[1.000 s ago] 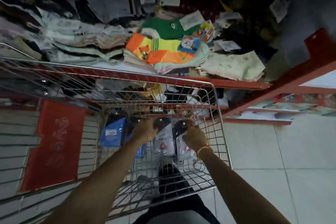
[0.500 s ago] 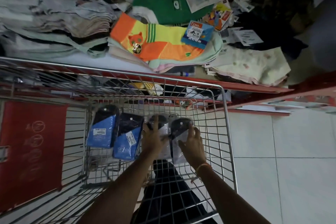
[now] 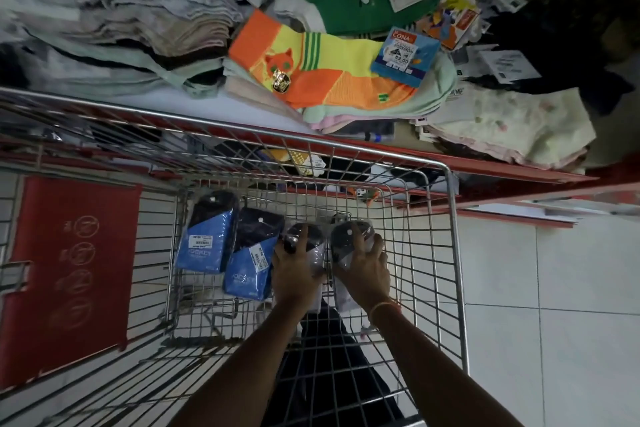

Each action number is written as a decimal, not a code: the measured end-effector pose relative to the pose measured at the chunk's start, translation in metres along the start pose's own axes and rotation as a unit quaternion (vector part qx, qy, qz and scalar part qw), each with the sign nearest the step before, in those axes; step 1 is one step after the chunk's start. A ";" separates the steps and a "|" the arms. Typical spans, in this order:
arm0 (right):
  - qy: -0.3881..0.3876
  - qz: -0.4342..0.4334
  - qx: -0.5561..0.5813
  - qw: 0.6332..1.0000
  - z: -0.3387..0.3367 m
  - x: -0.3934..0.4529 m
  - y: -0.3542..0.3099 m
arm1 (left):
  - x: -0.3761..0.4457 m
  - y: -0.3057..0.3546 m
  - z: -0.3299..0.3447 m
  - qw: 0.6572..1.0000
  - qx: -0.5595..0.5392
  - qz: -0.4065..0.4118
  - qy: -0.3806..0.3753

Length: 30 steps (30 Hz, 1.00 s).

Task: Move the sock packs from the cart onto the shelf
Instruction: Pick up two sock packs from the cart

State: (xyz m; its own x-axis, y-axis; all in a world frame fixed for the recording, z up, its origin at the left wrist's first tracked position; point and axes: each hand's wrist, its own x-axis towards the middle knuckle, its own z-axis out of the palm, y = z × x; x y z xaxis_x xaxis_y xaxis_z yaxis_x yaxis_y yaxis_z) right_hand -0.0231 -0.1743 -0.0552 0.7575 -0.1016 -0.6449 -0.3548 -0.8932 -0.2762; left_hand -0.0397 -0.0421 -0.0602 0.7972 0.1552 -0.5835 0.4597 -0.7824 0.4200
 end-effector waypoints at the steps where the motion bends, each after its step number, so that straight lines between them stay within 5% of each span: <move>1: 0.001 0.003 -0.002 1.000 0.002 0.002 -0.001 | 0.000 0.002 0.000 1.000 0.004 -0.007 0.004; 7: -0.024 -0.001 0.009 1.000 0.001 0.007 0.006 | -0.002 0.007 -0.006 0.999 0.022 -0.021 -0.009; 20: 0.072 -0.023 0.037 0.996 -0.030 -0.027 -0.003 | -0.025 0.015 -0.064 1.000 -0.020 -0.003 0.014; 30: 0.193 -0.121 0.087 0.970 -0.141 -0.100 -0.054 | -0.069 0.043 -0.170 0.978 -0.106 0.108 0.143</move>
State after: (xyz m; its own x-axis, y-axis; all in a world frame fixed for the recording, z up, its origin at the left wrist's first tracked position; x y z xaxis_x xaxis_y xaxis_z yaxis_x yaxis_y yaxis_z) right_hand -0.0024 -0.1782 0.1250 0.9671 -0.0841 -0.2399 -0.2021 -0.8268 -0.5249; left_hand -0.0086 0.0155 0.1164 0.9477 0.1854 -0.2599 0.3148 -0.6778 0.6645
